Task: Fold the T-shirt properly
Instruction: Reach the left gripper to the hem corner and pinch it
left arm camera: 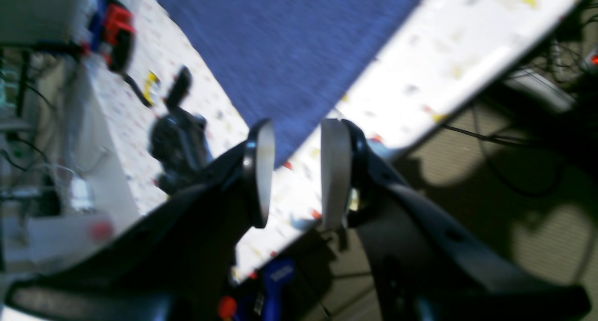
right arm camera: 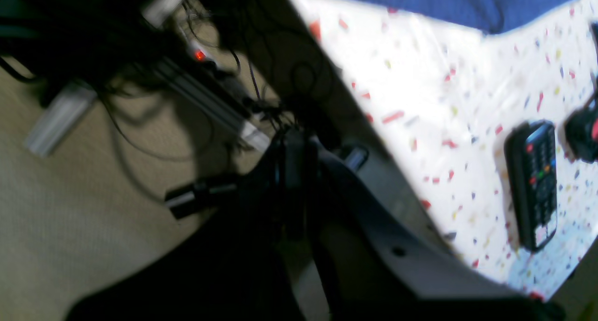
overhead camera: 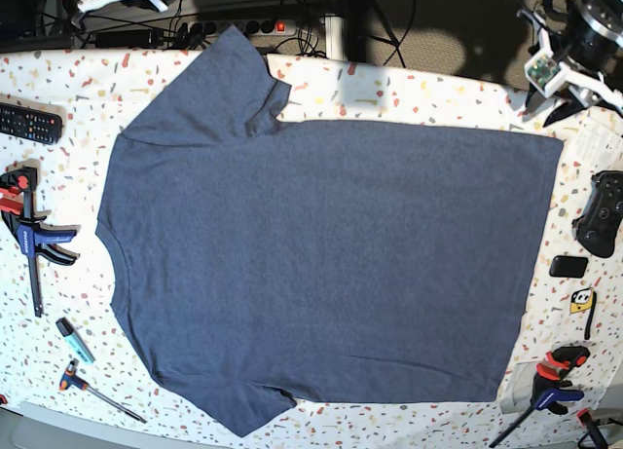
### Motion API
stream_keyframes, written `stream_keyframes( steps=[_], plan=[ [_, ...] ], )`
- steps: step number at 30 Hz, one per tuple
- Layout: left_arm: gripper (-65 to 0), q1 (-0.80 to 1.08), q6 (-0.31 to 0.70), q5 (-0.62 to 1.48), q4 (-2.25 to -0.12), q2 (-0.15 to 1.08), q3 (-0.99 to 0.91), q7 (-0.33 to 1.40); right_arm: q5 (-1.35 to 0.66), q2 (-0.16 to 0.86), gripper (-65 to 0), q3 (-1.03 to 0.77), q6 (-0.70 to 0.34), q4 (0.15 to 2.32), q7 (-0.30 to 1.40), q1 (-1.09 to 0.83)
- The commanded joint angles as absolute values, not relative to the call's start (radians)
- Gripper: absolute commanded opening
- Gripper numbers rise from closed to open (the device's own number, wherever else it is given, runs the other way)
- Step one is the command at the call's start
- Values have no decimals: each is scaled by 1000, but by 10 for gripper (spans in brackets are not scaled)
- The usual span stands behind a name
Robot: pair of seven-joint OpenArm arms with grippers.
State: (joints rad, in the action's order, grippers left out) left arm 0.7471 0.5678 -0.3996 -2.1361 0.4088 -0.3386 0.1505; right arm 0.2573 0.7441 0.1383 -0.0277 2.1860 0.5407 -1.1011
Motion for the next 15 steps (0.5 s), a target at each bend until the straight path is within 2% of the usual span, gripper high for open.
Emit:
stream_keyframes(
  steps=[1, 5, 15],
  plan=[
    [-476, 734, 554, -393, -2133, 429, -343, 130, 263, 751, -650, 136, -7, 2203, 535, -1108],
    [-440, 653, 556, -395, -2044, 435, -340, 86, 278, 751, -650, 136, 46, 2203, 547, -1098],
    [-439, 458, 561, -619, -1741, 541, -144, 60, 480, 751, -650, 136, 193, 2203, 581, -1092]
  ],
)
